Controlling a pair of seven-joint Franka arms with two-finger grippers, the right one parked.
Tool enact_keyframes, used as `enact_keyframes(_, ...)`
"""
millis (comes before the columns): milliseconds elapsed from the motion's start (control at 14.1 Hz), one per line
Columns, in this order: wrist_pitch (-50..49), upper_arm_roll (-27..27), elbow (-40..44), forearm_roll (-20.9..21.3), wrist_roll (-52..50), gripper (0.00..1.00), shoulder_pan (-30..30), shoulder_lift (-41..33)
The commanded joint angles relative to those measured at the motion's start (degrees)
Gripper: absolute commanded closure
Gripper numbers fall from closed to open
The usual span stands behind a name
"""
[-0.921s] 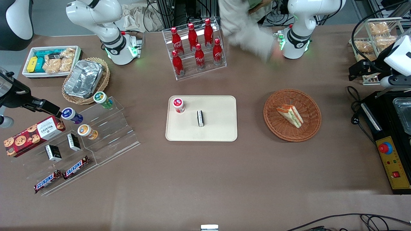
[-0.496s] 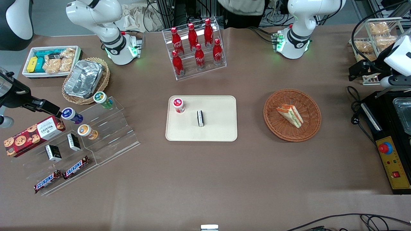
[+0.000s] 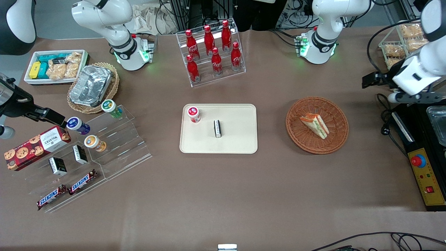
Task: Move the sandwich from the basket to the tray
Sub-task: 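Move the left gripper over the wicker basket toward the sandwich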
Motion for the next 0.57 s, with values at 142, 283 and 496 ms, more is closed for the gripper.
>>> enact_keyframes(142,21.95,-0.89,-24.38,-3.29,-6.8,0.0,-0.39,-11.62)
enact_keyframes(283,23.91,-1.87,-25.29,-3.12,-11.47,0.0,-2.14,-10.84)
enact_keyframes(496,25.66,-1.95,-25.2,-3.38,-18.58,0.0,-3.82,-6.81)
